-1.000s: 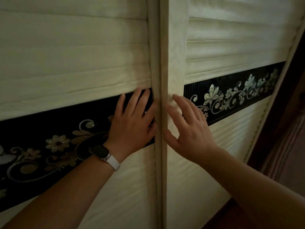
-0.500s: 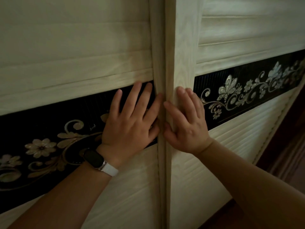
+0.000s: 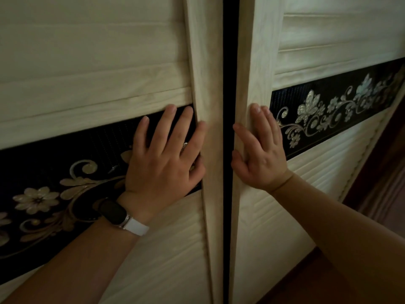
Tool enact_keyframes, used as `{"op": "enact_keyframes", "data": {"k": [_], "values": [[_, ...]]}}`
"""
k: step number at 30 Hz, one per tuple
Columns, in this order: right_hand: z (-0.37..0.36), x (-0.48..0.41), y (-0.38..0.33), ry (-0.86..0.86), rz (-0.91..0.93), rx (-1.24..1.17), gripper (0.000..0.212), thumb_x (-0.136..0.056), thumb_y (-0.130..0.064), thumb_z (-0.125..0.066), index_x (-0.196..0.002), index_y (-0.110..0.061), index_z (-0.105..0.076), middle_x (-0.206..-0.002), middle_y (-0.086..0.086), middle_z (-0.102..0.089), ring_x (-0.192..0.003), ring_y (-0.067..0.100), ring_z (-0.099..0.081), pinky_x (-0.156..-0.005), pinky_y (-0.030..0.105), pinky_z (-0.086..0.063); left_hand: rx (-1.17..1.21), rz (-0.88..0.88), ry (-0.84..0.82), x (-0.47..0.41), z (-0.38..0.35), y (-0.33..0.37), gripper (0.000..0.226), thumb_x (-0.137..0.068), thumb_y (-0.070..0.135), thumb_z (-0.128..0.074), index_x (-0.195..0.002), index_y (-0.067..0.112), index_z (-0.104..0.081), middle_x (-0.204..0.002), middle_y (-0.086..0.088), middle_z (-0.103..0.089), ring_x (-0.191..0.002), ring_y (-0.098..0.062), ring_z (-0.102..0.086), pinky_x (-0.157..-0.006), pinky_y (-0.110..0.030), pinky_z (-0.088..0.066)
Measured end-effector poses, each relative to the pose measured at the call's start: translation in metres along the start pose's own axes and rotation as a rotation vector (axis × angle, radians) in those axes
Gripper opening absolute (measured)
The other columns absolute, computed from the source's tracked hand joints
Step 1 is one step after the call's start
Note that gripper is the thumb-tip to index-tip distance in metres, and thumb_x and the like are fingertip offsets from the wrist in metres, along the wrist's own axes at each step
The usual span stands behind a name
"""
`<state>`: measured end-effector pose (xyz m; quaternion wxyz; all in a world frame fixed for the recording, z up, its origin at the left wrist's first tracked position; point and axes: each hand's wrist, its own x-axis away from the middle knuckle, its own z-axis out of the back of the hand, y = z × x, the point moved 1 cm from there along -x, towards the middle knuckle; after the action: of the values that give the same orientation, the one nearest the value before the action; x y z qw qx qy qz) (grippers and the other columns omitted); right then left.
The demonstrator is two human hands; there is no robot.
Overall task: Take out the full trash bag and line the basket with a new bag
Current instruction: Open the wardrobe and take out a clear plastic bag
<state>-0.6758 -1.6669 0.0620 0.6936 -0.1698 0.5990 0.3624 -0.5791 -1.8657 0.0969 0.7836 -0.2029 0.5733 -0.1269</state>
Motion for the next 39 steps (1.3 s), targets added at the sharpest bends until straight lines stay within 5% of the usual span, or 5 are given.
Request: {"op": "enact_keyframes", "data": {"k": [9,19,39], "values": [[0.031,0.019,0.031,-0.134,-0.149,0.158,0.073,-0.084,-0.04,-0.068,-0.143,-0.013,-0.034,-0.152,0.022,-0.027,-0.143,0.039,-0.025,-0.115,0.052,-0.026,0.425,-0.078,0.061,-0.05,-0.004,0.054,0.05,-0.087,0.024,-0.06,-0.134,0.007,-0.056,-0.144,-0.02,-0.048,-0.134,-0.04,-0.041,-0.103,-0.055,-0.04],[0.039,0.06,0.073,-0.295,-0.475,0.024,0.087,-0.086,-0.06,-0.057,-0.145,0.0,-0.035,-0.152,0.023,-0.033,-0.145,0.035,-0.024,-0.11,0.056,-0.032,0.533,0.148,0.027,-0.134,-0.058,0.142,0.073,-0.09,0.034,-0.057,-0.149,0.015,-0.019,-0.156,-0.023,-0.027,-0.145,-0.04,-0.022,-0.11,-0.057,-0.031],[0.043,0.09,0.178,-0.301,-0.406,-0.051,0.088,-0.082,-0.059,-0.063,-0.145,-0.007,-0.03,-0.15,0.025,-0.035,-0.143,0.038,-0.026,-0.107,0.057,-0.035,0.556,0.221,0.128,-0.194,-0.125,0.214,0.084,-0.079,0.036,-0.062,-0.147,0.007,-0.022,-0.155,-0.016,-0.02,-0.145,-0.038,-0.025,-0.112,-0.057,-0.028]]}}
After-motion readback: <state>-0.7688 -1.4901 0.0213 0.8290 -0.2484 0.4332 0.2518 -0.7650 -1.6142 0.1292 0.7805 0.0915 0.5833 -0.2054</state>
